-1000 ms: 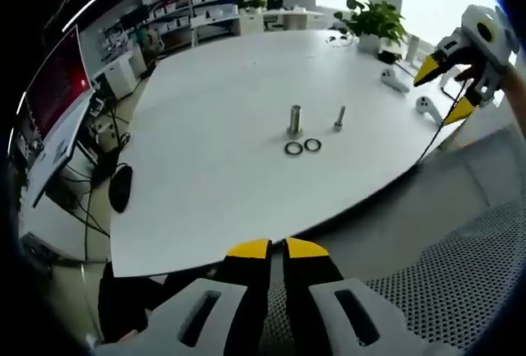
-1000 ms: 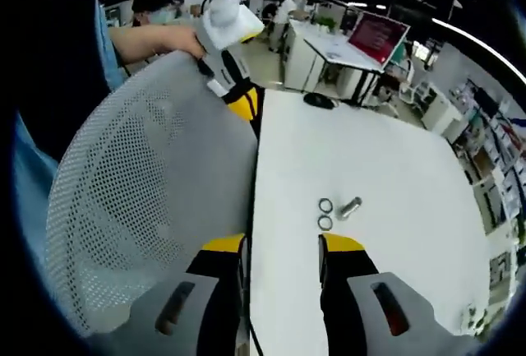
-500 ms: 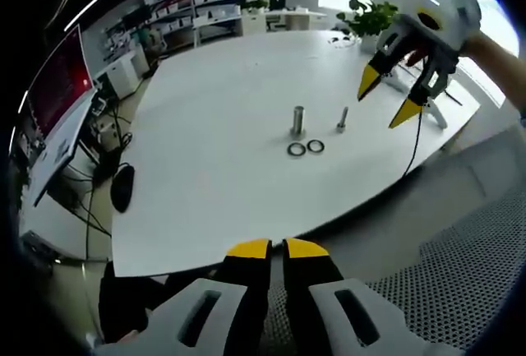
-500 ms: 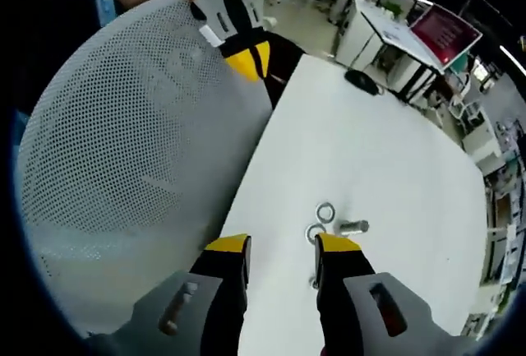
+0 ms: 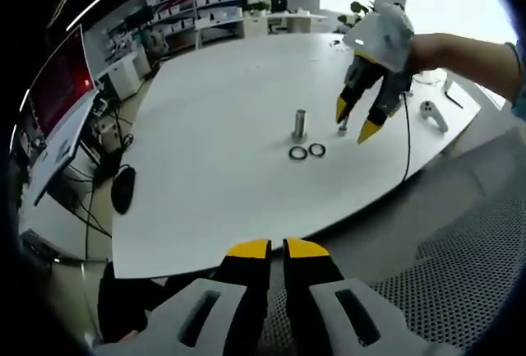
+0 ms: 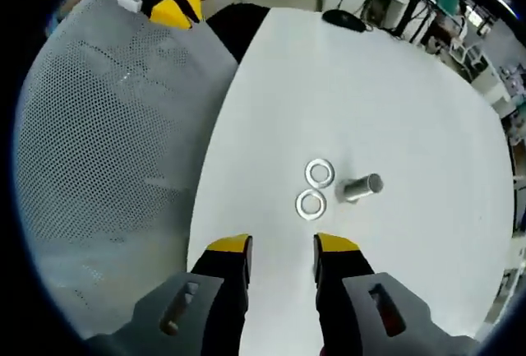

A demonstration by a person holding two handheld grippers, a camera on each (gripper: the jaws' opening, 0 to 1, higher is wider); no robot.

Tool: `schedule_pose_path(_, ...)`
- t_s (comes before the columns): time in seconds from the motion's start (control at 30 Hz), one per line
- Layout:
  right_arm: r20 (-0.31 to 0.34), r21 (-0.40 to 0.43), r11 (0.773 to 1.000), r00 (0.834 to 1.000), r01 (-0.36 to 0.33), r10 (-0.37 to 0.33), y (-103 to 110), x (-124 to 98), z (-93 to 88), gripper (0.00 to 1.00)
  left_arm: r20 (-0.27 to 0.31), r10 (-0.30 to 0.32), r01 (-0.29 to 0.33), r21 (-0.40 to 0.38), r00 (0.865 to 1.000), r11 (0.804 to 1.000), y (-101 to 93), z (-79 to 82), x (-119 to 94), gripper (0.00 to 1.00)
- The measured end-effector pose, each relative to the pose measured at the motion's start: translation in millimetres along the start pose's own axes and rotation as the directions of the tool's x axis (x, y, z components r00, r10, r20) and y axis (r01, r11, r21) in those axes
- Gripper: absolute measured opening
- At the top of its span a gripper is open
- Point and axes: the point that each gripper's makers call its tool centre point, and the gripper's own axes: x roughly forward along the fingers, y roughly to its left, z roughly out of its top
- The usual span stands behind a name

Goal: Place the washer onto the threaded stud by aligning its center hole with the stud, sliding it down to the base, and recovering from edge contact or off-axis alignment until the washer reaches the visible bottom stop.

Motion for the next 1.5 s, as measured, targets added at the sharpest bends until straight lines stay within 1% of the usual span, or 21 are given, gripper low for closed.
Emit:
schedule_pose_path(0.03, -0.006, 0.014, 1.000, 1.000, 0.002, -0.002, -2, 2, -0.8, 0.31, 0.000, -0.005, 0.005, 0.003, 1.000, 1.000, -0.8, 0.2, 0, 0.03)
schedule_pose_path(0.07, -0.016, 0.022, 1.000, 1.000, 0.005, -0.004, -5, 3, -1.9, 0.31, 0.021, -0.037, 0.036, 0.018, 0.999, 0.999, -6.0, 4.2, 0, 0.04)
schedule_pose_path(0.1, -0.021, 0.024, 1.000, 1.000, 0.008, -0.007, -6, 4, -2.0, 0.31, 0.047, -0.054, 0.053, 0.016, 0.997, 0.998, -9.3, 8.7, 0, 0.06)
schedule_pose_path(0.13, -0.026, 0.026, 1.000, 1.000, 0.010, -0.010, -7, 5, -1.8, 0.31, 0.050, -0.048, 0.048, 0.010, 0.998, 0.999, -8.1, 9.1, -1, 0.08)
schedule_pose_path(0.2, -0.031, 0.038, 0.999, 1.000, 0.005, -0.004, -8, 5, -1.5, 0.31, 0.040, -0.038, 0.038, 0.018, 0.998, 0.999, -6.2, 7.3, -1, 0.09)
schedule_pose_path(0.27, -0.016, 0.114, 0.993, 0.999, -0.026, 0.028, -5, 7, 2.1, 0.31, 0.019, -0.049, 0.048, 0.027, 0.999, 0.998, -8.3, 3.7, 1, 0.09)
schedule_pose_path(0.3, -0.018, 0.127, 0.992, 0.999, -0.025, 0.027, -6, 7, 2.6, 0.31, 0.015, -0.048, 0.048, 0.025, 0.999, 0.999, -8.0, 3.0, 1, 0.09)
schedule_pose_path(0.37, -0.022, 0.120, 0.993, 0.999, -0.021, 0.023, -8, 10, 3.3, 0.28, 0.013, -0.053, 0.052, 0.031, 0.999, 0.998, -9.0, 2.6, 1, 0.10)
schedule_pose_path(0.4, -0.029, 0.121, 0.992, 0.999, -0.019, 0.023, -8, 12, 2.5, 0.27, 0.002, -0.058, 0.058, 0.035, 0.998, 0.998, -10.5, 0.6, 1, 0.10)
schedule_pose_path(0.5, -0.039, 0.144, 0.990, 0.999, -0.013, 0.019, -9, 20, 1.8, 0.27, -0.021, -0.061, 0.062, 0.045, 0.998, 0.997, -11.1, -3.5, 1, 0.12)
schedule_pose_path(0.6, -0.044, 0.145, 0.989, 0.999, -0.003, 0.009, -12, 25, 5.2, 0.27, -0.025, -0.065, 0.066, 0.049, 0.998, 0.997, -12.0, -4.2, 1, 0.13)
schedule_pose_path(0.67, -0.067, 0.124, 0.992, 0.998, 0.015, -0.007, -16, 30, 6.1, 0.28, -0.023, -0.065, 0.066, 0.048, 0.998, 0.997, -12.0, -3.8, 0, 0.14)
schedule_pose_path(0.73, -0.084, 0.128, 0.992, 0.996, 0.021, -0.011, -18, 37, 7.4, 0.29, -0.017, -0.071, 0.072, 0.045, 0.997, 0.996, -13.2, -2.8, 0, 0.15)
schedule_pose_path(0.87, -0.108, 0.153, 0.988, 0.994, 0.019, -0.003, -17, 51, 8.2, 0.33, -0.024, -0.071, 0.073, 0.046, 0.997, 0.996, -13.1, -4.0, 1, 0.16)
schedule_pose_path(0.93, -0.117, 0.146, 0.989, 0.993, 0.011, 0.006, -15, 54, 7.7, 0.33, -0.022, -0.071, 0.072, 0.047, 0.997, 0.996, -13.3, -3.5, 0, 0.18)
schedule_pose_path(0.97, -0.127, 0.138, 0.990, 0.992, 0.019, -0.001, -17, 55, 6.6, 0.33, -0.018, -0.071, 0.071, 0.047, 0.997, 0.996, -13.4, -3.0, 0, 0.19)
schedule_pose_path(1.1, -0.148, 0.133, 0.991, 0.989, 0.034, -0.014, -24, 59, 3.3, 0.36, -0.023, -0.076, 0.077, 0.051, 0.997, 0.996, -14.3, -3.6, 0, 0.23)
schedule_pose_path(1.23, -0.149, 0.133, 0.991, 0.989, 0.033, -0.013, -26, 61, 3.8, 0.35, -0.005, -0.077, 0.078, 0.069, 0.997, 0.995, -14.6, -0.5, 0, 0.22)
schedule_pose_path(1.3, -0.152, 0.127, 0.991, 0.988, 0.037, -0.017, -26, 63, 3.7, 0.33, -0.007, -0.081, 0.081, 0.070, 0.997, 0.994, -15.1, -0.8, 0, 0.22)
schedule_pose_path(1.33, -0.159, 0.110, 0.993, 0.987, 0.045, -0.027, -28, 62, 3.6, 0.32, -0.010, -0.081, 0.081, 0.066, 0.997, 0.994, -14.8, -1.3, 1, 0.22)
schedule_pose_path(1.5, -0.160, 0.107, 0.993, 0.987, 0.041, -0.023, -27, 62, 4.1, 0.32, -0.007, -0.078, 0.079, 0.063, 0.997, 0.995, -14.5, -0.8, 1, 0.22)
